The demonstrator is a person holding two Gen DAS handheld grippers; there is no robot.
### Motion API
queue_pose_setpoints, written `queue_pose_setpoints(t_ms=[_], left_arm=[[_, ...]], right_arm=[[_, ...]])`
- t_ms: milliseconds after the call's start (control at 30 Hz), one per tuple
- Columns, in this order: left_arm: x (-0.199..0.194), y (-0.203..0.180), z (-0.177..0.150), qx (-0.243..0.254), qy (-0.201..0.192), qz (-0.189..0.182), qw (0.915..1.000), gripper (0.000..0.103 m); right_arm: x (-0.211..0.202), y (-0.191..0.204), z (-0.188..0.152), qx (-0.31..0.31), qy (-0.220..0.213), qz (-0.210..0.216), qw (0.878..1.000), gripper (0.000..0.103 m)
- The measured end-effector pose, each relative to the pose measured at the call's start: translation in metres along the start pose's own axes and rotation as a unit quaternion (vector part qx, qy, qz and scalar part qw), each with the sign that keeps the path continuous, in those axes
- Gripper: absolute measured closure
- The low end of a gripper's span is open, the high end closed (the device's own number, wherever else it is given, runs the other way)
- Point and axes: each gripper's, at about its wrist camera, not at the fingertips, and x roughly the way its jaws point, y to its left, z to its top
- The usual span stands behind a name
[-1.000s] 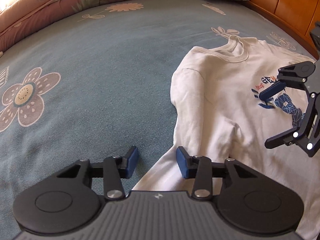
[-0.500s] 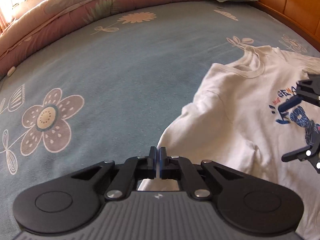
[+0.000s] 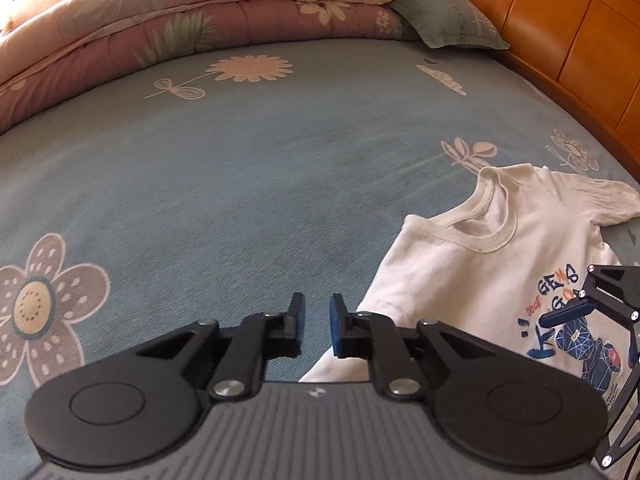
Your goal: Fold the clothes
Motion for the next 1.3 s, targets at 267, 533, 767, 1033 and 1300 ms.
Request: queue_pose_setpoints(t_ms=[267,533,767,1033,1300], left_arm=[[0.045,-0.029,-0.006,0.070,0.035,0.009,0.9969,0.077],[0.043,-0.053,-0.003,0.140,0.035,0.035,0.9889,0.098],[0.039,-0.019,0.041,0.058,0.011,0.068,0.9959,0.096],[0.049,-0.059,0.027,0.069,0.057,-0.048,0.9949,0.084],[0.062,-0.046,0.054,0.010,0.029,0.018,0.9994,0.084]], right_arm=[[-0.005,-0.012,-0.010,0.025,-0.011,-0.010,1.000,0.000],[-0.007,-0.019,-0.018,0.044,-0.017,-0.014,0.999,0.000],[-0.013,-0.023,-0.021,0.042,-0.022,-0.019,0.999,0.000],[-0.020,-0.033,-0.038,0.061,-0.019,-0.024,0.998,0.000],[-0.031,-0.055,-0.061,0.079,-0.017,-0.048,0.996,0.000]])
